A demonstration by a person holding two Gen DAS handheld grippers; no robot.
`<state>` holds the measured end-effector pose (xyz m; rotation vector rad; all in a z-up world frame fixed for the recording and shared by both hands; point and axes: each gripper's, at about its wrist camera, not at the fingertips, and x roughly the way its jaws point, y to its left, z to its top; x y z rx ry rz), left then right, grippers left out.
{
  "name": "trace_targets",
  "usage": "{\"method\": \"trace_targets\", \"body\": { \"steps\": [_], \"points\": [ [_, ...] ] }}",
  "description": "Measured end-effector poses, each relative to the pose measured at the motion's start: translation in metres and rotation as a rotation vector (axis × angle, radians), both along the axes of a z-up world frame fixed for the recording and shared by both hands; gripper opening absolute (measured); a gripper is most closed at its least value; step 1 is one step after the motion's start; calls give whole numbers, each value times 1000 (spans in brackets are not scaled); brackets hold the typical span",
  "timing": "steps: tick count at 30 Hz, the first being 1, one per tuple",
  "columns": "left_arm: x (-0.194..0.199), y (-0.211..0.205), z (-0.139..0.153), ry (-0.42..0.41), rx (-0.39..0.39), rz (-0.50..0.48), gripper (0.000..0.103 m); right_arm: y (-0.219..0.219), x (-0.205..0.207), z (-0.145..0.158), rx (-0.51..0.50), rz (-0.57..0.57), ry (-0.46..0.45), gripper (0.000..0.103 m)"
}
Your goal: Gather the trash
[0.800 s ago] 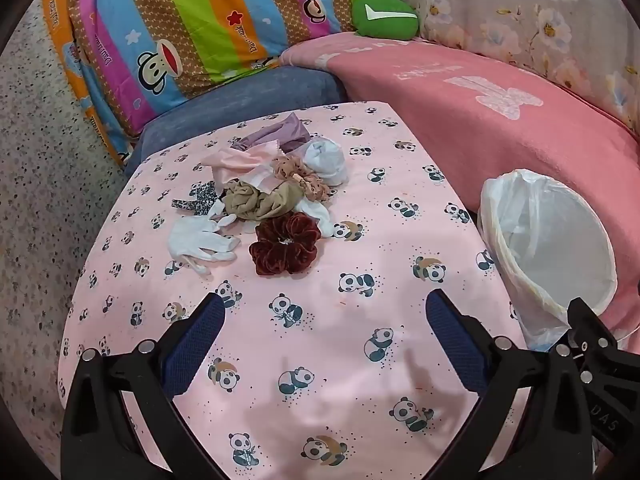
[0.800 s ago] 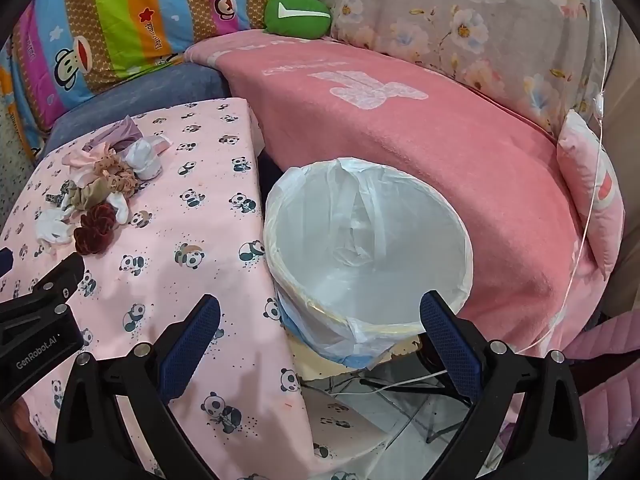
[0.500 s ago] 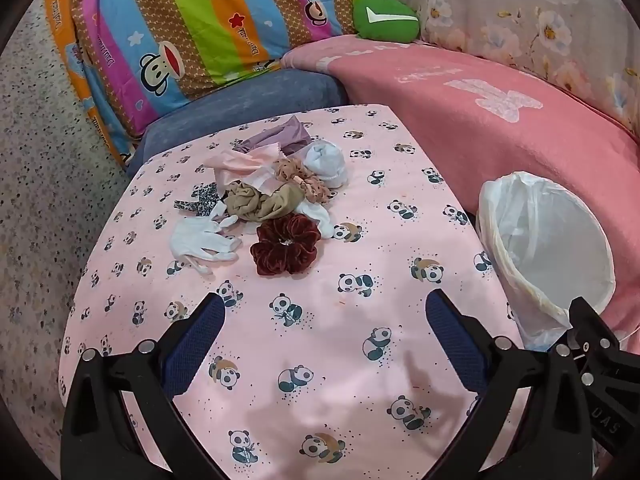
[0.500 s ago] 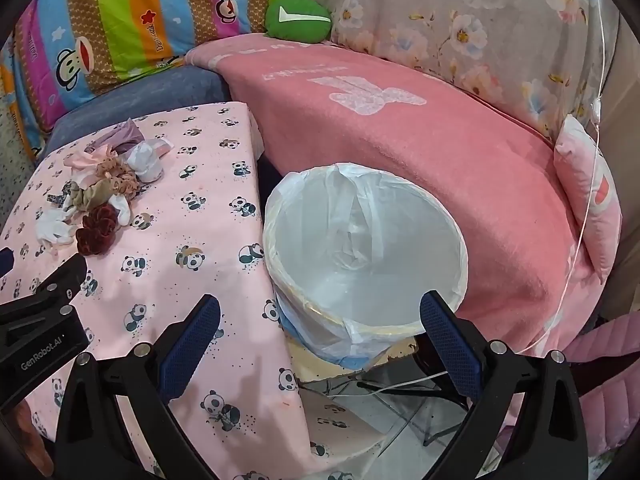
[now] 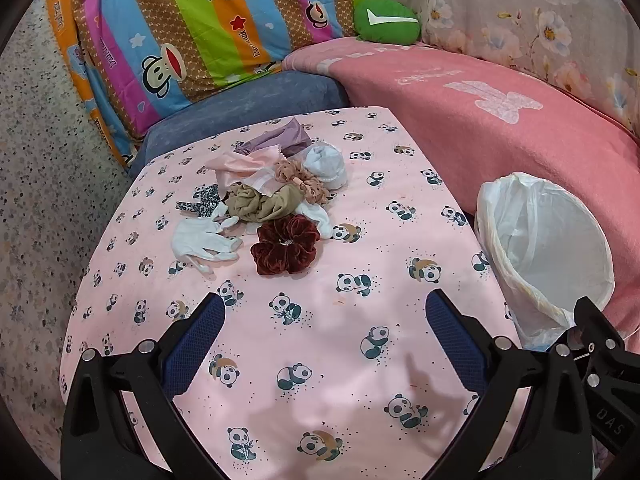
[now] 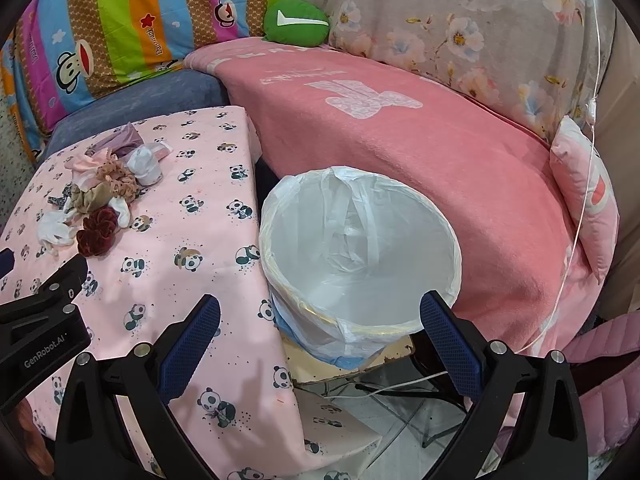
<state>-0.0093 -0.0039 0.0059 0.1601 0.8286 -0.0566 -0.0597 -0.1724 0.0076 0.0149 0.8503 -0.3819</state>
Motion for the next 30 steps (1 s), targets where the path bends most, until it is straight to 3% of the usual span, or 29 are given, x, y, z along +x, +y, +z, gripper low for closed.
{"method": "trace_targets", "body": {
  "steps": [30],
  "points": [
    [-1, -3, 1, 2, -1, 0, 96, -6, -3, 6, -17, -8, -5, 98]
  ]
}}
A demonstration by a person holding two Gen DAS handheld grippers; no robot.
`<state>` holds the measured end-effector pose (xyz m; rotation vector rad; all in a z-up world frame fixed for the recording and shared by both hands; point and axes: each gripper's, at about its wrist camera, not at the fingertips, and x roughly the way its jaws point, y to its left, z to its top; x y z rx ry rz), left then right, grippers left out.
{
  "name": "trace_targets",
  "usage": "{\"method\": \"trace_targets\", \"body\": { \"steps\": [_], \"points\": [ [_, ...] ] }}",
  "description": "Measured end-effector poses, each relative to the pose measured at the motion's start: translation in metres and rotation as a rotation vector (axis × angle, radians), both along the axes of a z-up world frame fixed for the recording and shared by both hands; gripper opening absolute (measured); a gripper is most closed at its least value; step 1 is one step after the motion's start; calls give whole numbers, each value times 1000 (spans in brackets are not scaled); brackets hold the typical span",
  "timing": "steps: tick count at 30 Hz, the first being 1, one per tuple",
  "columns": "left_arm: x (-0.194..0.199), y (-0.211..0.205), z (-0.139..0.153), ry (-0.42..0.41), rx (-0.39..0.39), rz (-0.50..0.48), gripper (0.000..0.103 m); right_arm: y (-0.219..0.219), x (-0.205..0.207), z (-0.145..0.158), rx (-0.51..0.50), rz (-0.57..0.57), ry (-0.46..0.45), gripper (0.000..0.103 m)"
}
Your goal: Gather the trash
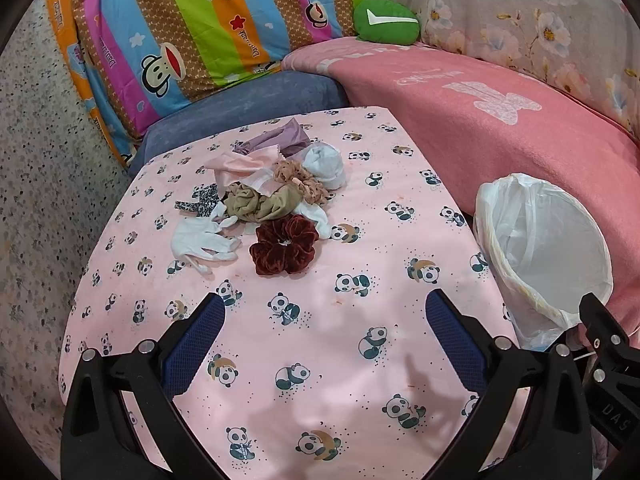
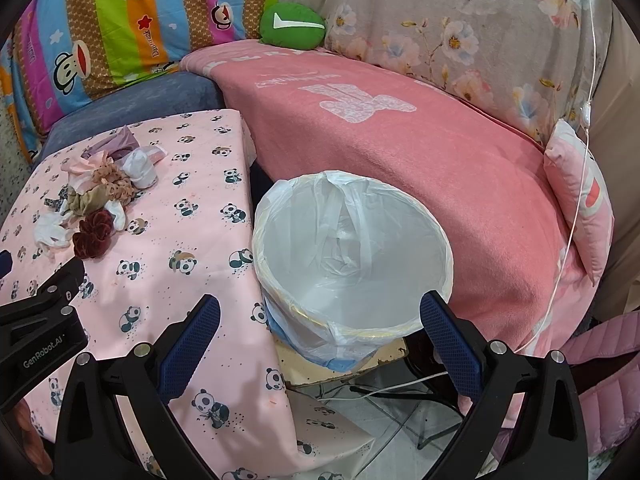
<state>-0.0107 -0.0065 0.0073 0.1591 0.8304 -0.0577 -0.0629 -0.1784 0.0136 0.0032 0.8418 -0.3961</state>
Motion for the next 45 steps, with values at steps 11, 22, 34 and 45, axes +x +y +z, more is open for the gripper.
{"method": "trace_targets", "body": {
  "steps": [11, 22, 34, 45],
  "points": [
    [2, 2, -3, 4, -7, 0, 96, 2, 0, -1, -1, 0, 1, 98],
    [2, 2, -4, 6, -9, 1, 96, 3, 0, -1, -8, -2, 4, 98],
    [2, 2, -5, 5, -11, 1, 96, 5, 1, -1, -9, -4, 3, 98],
    [2, 1, -6, 5, -12, 2, 96, 6, 1, 0, -12, -5, 2, 98]
  ]
}}
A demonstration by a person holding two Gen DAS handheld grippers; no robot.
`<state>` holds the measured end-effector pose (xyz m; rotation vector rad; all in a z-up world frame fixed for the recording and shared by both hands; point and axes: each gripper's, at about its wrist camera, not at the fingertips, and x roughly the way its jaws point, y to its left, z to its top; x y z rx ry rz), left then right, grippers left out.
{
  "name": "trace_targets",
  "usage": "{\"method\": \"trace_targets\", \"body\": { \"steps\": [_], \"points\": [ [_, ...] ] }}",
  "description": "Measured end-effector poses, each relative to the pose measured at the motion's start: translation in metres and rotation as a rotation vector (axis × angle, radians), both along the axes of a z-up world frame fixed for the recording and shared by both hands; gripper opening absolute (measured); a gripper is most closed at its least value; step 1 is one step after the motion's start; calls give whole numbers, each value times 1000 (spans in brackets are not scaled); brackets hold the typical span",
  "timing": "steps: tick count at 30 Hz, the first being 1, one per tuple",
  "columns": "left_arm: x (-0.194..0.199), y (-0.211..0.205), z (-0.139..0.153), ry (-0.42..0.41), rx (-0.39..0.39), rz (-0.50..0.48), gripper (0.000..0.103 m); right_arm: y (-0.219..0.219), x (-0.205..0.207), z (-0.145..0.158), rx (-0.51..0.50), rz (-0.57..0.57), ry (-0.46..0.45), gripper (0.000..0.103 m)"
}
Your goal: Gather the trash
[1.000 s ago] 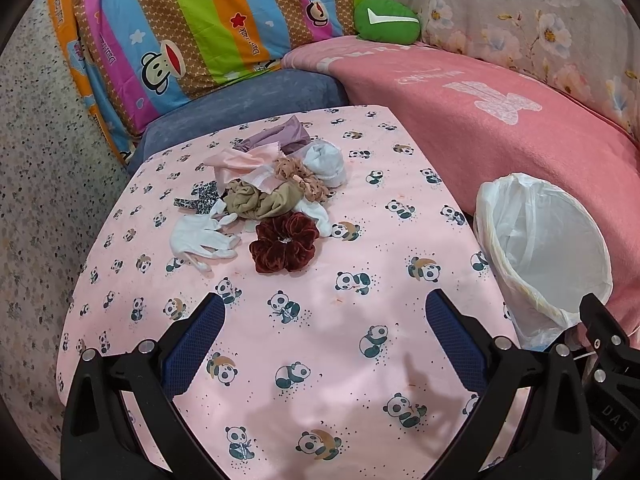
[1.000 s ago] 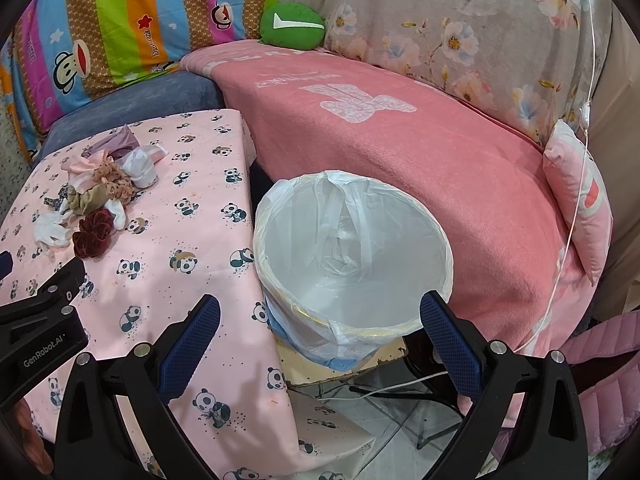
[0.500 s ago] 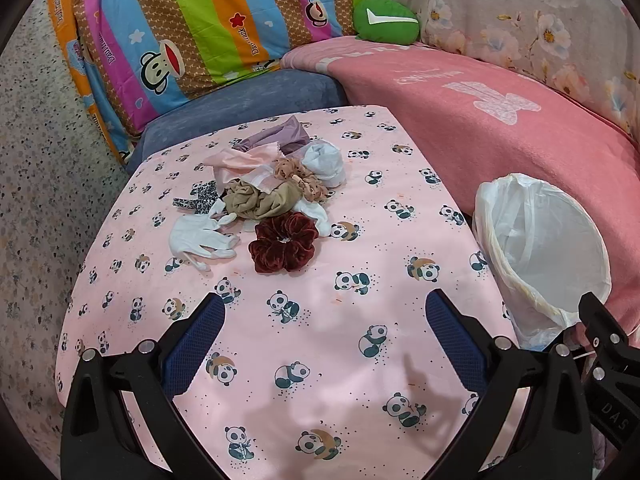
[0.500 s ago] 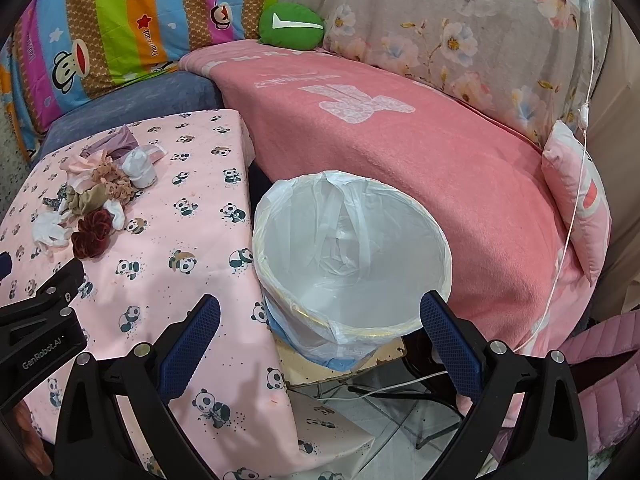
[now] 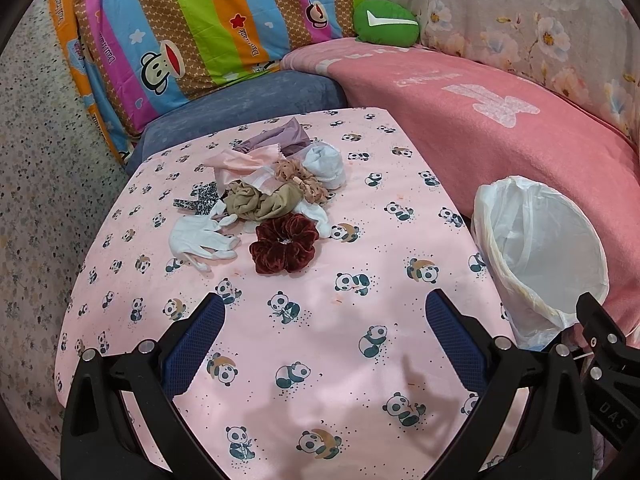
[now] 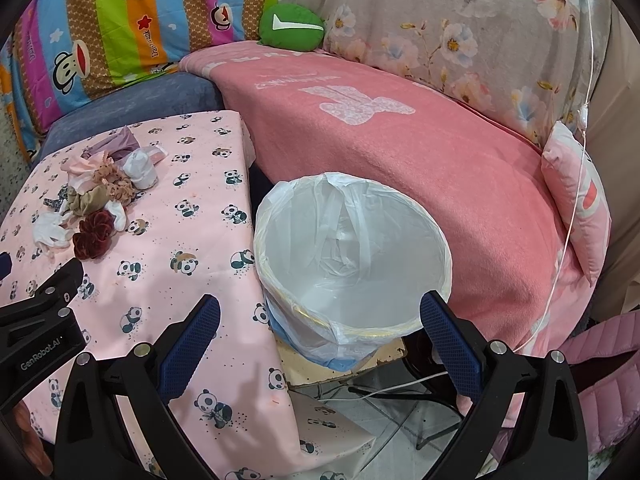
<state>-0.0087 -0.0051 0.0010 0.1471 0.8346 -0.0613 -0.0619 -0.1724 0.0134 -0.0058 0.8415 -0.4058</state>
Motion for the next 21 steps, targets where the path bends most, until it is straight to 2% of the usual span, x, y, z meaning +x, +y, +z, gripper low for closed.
{"method": "trace_targets", "body": {
  "steps": [21],
  "points": [
    [4, -1, 7, -10, -32, -18, 96, 9, -5, 10, -22, -5, -26, 98]
  ]
}}
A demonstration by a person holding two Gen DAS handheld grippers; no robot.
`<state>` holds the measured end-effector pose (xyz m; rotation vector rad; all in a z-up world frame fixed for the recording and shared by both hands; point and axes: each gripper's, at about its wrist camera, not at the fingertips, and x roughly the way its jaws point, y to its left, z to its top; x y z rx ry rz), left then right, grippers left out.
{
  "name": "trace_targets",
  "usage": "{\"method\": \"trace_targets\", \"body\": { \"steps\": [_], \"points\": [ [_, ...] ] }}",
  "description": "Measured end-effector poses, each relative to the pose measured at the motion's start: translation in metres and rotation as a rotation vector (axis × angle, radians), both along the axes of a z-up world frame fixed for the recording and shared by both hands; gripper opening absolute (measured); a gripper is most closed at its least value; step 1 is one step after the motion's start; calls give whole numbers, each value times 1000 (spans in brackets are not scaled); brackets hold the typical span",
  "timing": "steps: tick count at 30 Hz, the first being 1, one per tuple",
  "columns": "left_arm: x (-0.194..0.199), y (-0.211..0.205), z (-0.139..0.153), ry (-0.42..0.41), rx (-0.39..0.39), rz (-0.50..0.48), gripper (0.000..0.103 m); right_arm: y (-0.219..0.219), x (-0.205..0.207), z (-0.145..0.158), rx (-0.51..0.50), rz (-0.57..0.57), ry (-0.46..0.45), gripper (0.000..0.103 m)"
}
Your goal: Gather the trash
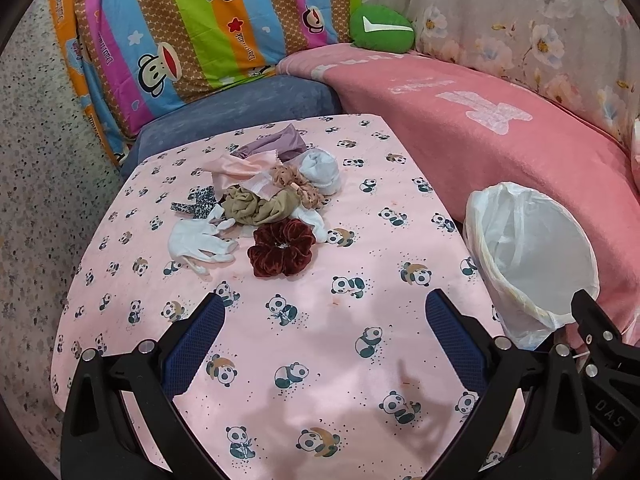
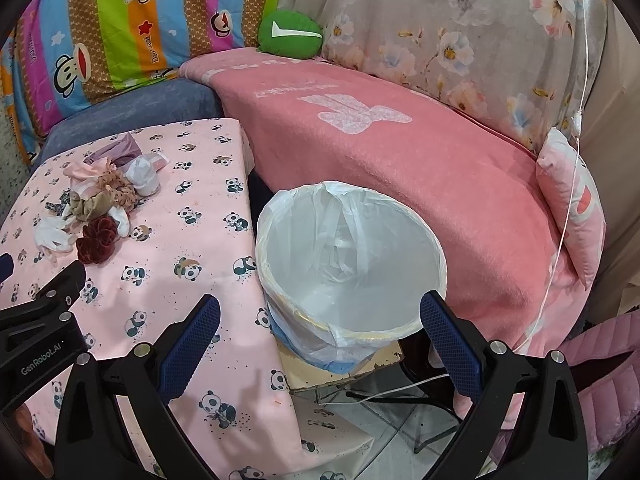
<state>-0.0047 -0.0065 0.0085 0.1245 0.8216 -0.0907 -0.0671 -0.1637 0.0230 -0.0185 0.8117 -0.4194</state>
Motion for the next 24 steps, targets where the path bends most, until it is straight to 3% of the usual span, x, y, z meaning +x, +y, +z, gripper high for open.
{"method": "trace_targets", "body": {
  "steps": [14, 24],
  "points": [
    [2, 35, -1, 14, -70, -35, 96, 24, 3, 7, -3, 21, -25, 98],
    [36, 107, -12, 11, -123, 15, 96, 63, 29, 1, 46, 84, -53, 98]
  ]
}}
